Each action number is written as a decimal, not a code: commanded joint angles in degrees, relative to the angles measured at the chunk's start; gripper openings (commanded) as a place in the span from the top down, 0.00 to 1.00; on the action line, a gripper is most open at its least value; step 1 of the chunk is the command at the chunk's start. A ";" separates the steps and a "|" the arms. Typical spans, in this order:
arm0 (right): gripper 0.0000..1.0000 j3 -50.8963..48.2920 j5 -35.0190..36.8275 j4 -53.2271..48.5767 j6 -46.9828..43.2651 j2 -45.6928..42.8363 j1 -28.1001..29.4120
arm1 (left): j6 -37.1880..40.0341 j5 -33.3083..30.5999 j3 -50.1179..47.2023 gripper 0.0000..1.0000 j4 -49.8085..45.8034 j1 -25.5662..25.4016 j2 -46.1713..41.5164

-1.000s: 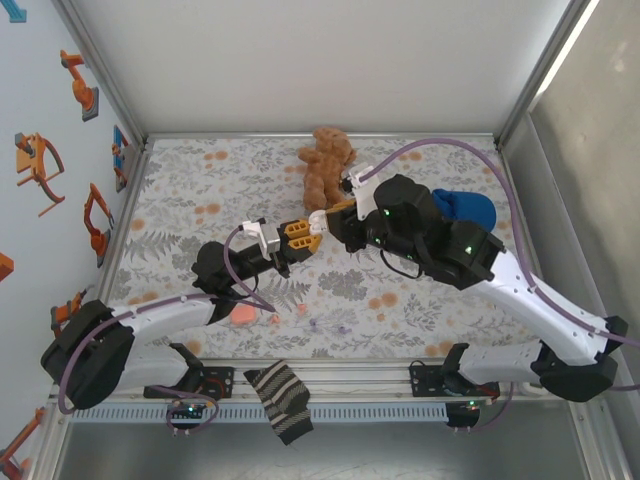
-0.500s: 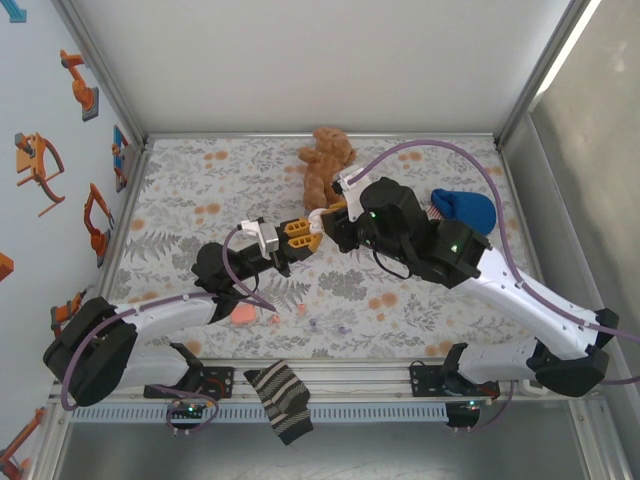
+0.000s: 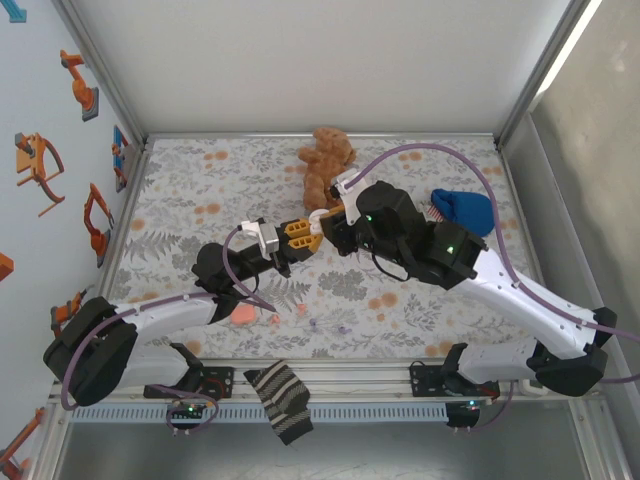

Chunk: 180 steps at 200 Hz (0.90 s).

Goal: Insert wireless bluetooth earbuds into charging case

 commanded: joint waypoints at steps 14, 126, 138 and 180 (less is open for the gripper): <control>0.81 -0.23 1.22 -1.18 0.59 0.38 0.45 | -0.68 0.57 1.21 0.95 2.74 -0.27 -0.21; 0.78 0.39 1.20 -3.98 1.60 1.15 0.46 | -0.43 0.55 1.17 0.95 2.43 -0.31 -0.36; 0.77 0.52 1.28 -4.15 1.75 1.30 0.49 | -0.42 0.55 1.16 0.95 2.40 -0.25 -0.42; 0.70 1.25 1.86 -3.37 2.87 1.15 0.49 | -0.51 0.50 0.94 0.95 2.30 -0.25 -0.68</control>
